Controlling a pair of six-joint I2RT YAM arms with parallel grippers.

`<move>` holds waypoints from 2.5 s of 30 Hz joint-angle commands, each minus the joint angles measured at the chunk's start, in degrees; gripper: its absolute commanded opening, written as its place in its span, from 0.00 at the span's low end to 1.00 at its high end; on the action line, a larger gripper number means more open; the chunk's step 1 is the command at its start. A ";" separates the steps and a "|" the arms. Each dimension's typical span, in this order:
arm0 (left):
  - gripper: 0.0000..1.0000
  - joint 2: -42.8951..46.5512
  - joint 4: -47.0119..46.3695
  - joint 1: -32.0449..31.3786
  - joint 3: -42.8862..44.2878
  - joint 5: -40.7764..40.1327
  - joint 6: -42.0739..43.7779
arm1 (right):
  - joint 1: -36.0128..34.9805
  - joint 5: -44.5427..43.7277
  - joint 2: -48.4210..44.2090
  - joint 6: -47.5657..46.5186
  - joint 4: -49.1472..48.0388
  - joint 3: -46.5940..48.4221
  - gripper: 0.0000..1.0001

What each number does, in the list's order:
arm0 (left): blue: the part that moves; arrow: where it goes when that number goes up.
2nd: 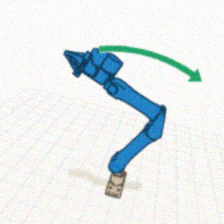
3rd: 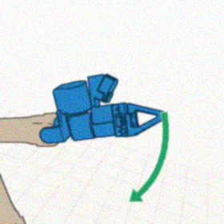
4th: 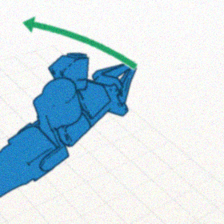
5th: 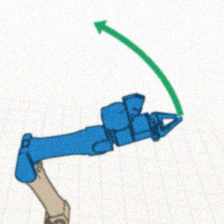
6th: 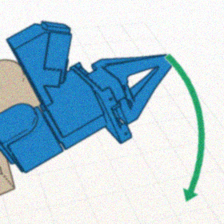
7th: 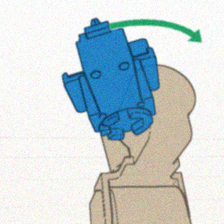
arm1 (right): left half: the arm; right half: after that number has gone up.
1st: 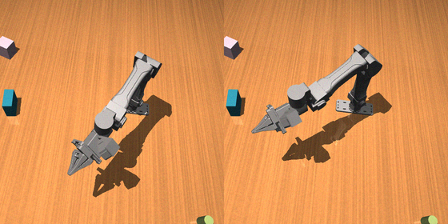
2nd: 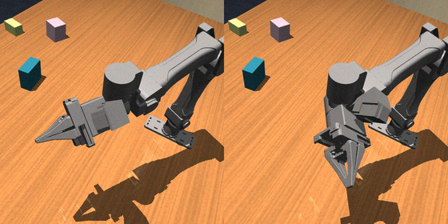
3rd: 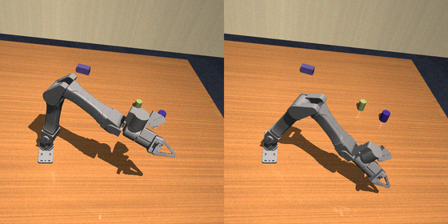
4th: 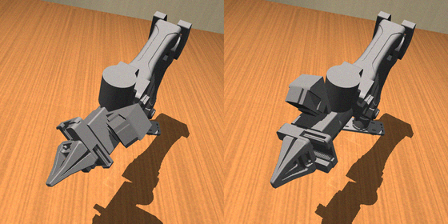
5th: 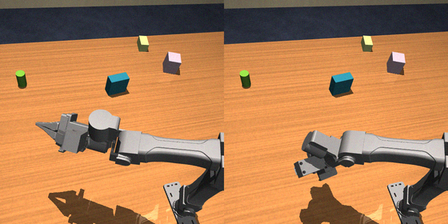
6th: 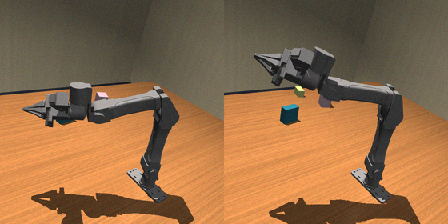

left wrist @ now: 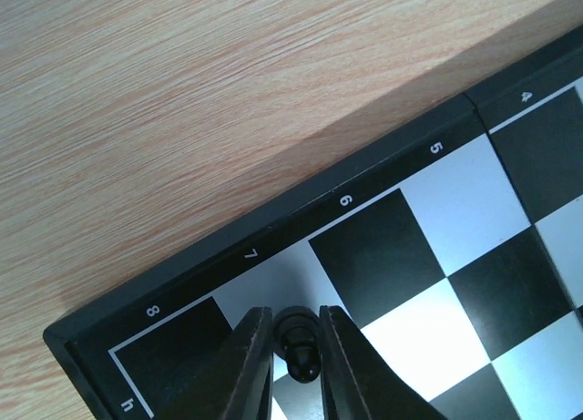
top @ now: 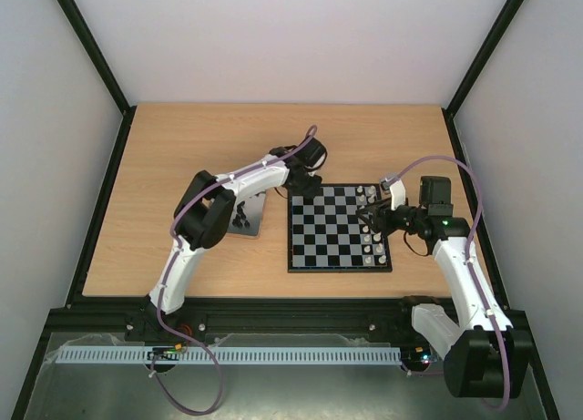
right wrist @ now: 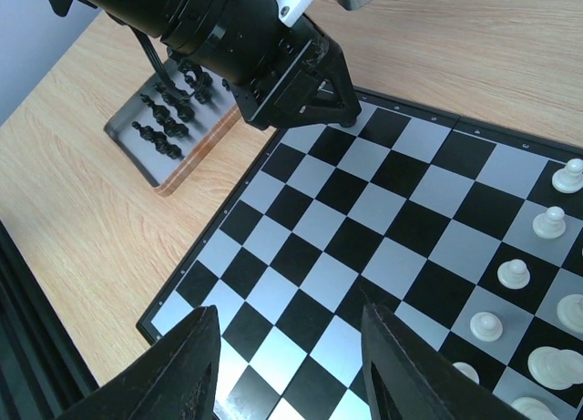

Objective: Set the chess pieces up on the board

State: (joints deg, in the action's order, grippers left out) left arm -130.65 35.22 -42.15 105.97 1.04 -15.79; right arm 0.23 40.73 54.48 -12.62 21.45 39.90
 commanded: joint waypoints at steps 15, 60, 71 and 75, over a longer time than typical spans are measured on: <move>0.32 3.52 3.92 -0.30 2.35 -1.88 -1.01 | -0.28 0.84 -0.34 0.10 -0.15 -0.70 0.44; 0.25 32.81 -4.98 10.62 -46.28 -1.78 -4.46 | -0.30 1.13 4.98 -0.56 0.89 -0.29 0.46; 0.19 30.92 -5.49 10.60 -46.80 -2.39 -4.44 | -0.32 0.96 5.25 -0.56 0.91 -0.28 0.47; 0.17 30.97 -5.78 10.65 -46.91 -2.28 -4.00 | -0.32 1.02 5.34 -0.56 0.85 -0.28 0.47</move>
State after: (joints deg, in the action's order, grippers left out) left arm -99.13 29.52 -31.81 59.20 -1.48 -20.43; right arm 0.23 41.43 59.33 -12.69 21.52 39.88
